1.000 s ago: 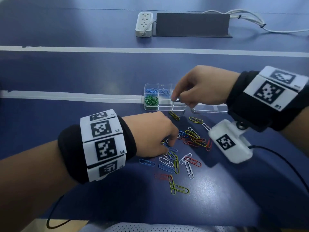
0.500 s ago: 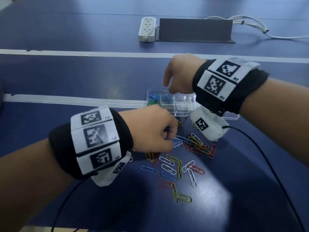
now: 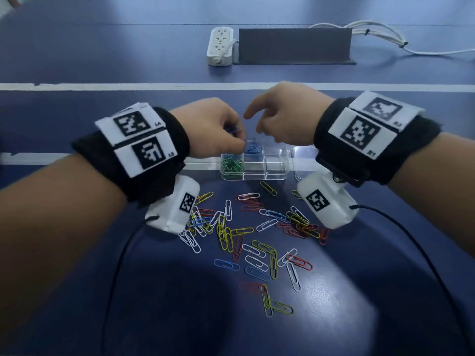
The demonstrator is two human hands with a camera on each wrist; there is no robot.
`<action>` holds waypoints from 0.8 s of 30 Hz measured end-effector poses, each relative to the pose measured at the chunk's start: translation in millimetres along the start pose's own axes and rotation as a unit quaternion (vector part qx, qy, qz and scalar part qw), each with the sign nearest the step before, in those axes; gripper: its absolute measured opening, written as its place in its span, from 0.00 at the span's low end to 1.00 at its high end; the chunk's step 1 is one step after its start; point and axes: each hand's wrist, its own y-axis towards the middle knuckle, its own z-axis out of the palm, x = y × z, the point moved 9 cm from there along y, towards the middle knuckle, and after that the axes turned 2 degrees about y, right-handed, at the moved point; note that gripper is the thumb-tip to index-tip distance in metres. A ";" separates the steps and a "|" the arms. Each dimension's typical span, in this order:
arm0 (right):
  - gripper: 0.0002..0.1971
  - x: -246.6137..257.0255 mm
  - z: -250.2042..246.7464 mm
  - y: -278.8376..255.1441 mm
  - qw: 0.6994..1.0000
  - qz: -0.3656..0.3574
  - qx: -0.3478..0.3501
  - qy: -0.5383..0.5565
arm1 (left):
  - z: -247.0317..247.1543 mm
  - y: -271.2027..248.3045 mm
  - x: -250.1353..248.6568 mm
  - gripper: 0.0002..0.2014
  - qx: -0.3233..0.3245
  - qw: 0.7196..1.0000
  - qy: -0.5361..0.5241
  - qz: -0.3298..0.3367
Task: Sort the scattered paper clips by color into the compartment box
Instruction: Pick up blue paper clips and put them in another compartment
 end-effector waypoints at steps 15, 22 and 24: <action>0.17 -30.8 1.0 -40.6 1.000 -0.001 -0.008 -0.027 | 9.0 31.9 -38.2 0.11 -0.013 0.984 0.170 0.056; 0.17 -32.7 4.5 -50.7 1.000 -0.005 -0.001 -0.031 | 1.8 22.3 -38.7 0.18 -0.028 0.996 0.069 0.056; 0.16 -32.3 6.2 -52.6 0.999 -0.003 -0.002 -0.034 | 4.6 21.7 -34.5 0.20 -0.019 0.998 0.042 0.050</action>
